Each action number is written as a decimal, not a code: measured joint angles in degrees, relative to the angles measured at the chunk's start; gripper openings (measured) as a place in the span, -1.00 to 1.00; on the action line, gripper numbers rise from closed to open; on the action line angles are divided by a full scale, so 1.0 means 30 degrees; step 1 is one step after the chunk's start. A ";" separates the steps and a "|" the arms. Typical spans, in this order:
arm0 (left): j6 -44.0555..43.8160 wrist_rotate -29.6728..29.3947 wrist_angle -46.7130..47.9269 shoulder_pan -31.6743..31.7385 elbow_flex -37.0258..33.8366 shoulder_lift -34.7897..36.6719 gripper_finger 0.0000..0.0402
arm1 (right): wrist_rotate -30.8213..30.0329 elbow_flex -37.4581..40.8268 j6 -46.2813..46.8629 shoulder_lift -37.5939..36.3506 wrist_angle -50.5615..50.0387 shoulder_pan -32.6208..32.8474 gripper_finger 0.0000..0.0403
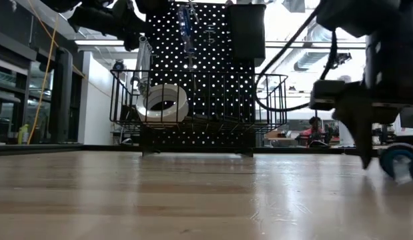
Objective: Hang tools onto peg board
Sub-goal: Hang the blue screwdriver on the peg board
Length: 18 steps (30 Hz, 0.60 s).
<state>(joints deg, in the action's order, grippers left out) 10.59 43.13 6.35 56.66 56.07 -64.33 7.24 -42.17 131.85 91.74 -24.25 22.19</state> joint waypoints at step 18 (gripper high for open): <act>0.0056 -0.0573 -0.0086 0.0000 0.0000 0.0004 0.61 | -0.2185 -0.6438 -0.9234 -0.0496 -0.8015 0.0971 -0.48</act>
<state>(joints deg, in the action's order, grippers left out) 10.76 41.41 6.10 56.66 56.07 -64.32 0.69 -61.49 104.14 90.26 -48.30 25.11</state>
